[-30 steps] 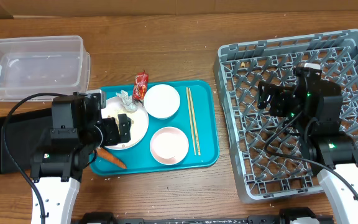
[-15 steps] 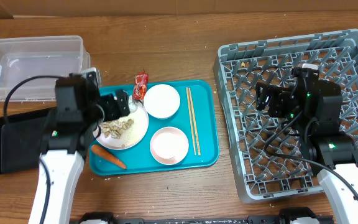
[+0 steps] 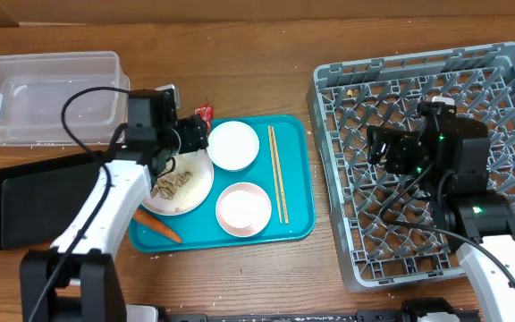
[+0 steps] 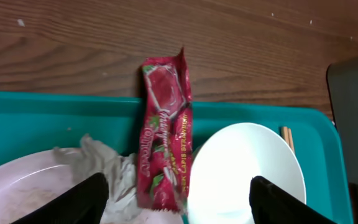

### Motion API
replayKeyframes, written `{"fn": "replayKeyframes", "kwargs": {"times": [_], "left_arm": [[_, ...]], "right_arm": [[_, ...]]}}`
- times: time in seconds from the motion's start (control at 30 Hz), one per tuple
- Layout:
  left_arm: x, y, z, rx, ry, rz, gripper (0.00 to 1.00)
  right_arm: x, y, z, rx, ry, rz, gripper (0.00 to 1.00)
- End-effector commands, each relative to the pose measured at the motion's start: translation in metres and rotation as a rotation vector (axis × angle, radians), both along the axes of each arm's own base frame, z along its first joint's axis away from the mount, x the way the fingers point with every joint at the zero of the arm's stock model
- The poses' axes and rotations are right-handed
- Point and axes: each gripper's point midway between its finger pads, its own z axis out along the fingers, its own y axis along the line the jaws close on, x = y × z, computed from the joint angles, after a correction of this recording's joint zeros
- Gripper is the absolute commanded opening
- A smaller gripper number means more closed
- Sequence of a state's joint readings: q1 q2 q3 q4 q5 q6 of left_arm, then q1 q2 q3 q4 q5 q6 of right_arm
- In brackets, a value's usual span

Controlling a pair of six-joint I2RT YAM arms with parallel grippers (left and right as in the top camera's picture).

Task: Sort waste into correct bins and load items into the dishwasher
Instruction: 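Reach the left gripper to the plate and grasp the red wrapper, then carry the red wrapper left and drop it into the clear bin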

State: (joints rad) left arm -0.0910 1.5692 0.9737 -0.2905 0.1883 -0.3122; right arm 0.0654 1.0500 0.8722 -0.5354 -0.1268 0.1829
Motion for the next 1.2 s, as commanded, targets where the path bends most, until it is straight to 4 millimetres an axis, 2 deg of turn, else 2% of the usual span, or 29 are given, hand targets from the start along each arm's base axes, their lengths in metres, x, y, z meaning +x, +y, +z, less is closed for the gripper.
{"fn": "replayKeyframes", "kwargs": {"times": [0.0, 0.17, 0.43, 0.53, 0.63, 0.83, 0.9, 1.03, 1.17], "left_arm": [[0.006, -0.013, -0.007, -0.009, 0.013, -0.029, 0.73], [0.004, -0.019, -0.027, -0.004, 0.062, -0.044, 0.70], [0.007, -0.010, -0.030, 0.038, 0.059, -0.013, 0.62], [0.006, -0.011, -0.031, 0.038, 0.061, -0.013, 0.53], [0.005, -0.010, -0.031, 0.040, 0.066, -0.013, 0.38], [0.005, -0.010, -0.032, 0.041, 0.069, -0.013, 0.17], [0.005, -0.008, -0.032, 0.051, 0.067, -0.005, 0.05], [0.011, 0.003, -0.029, 0.103, 0.045, 0.038, 0.04], [0.025, 0.005, -0.007, 0.108, -0.006, 0.051, 0.04]], "right_arm": [[0.004, 0.001, 0.017, 0.009, -0.040, 0.004, 1.00], [0.004, 0.001, 0.017, 0.009, -0.039, 0.004, 1.00], [0.004, 0.001, 0.016, 0.009, -0.038, 0.004, 1.00], [0.004, 0.001, 0.016, 0.009, -0.038, 0.003, 1.00], [0.004, 0.001, 0.016, 0.009, -0.038, 0.004, 1.00], [0.004, 0.001, 0.016, 0.009, -0.038, 0.003, 1.00], [0.004, 0.001, 0.016, 0.009, -0.038, 0.004, 1.00], [0.004, 0.001, 0.016, 0.009, -0.038, 0.004, 1.00], [0.004, 0.001, 0.016, 0.008, -0.038, 0.004, 1.00]]}}
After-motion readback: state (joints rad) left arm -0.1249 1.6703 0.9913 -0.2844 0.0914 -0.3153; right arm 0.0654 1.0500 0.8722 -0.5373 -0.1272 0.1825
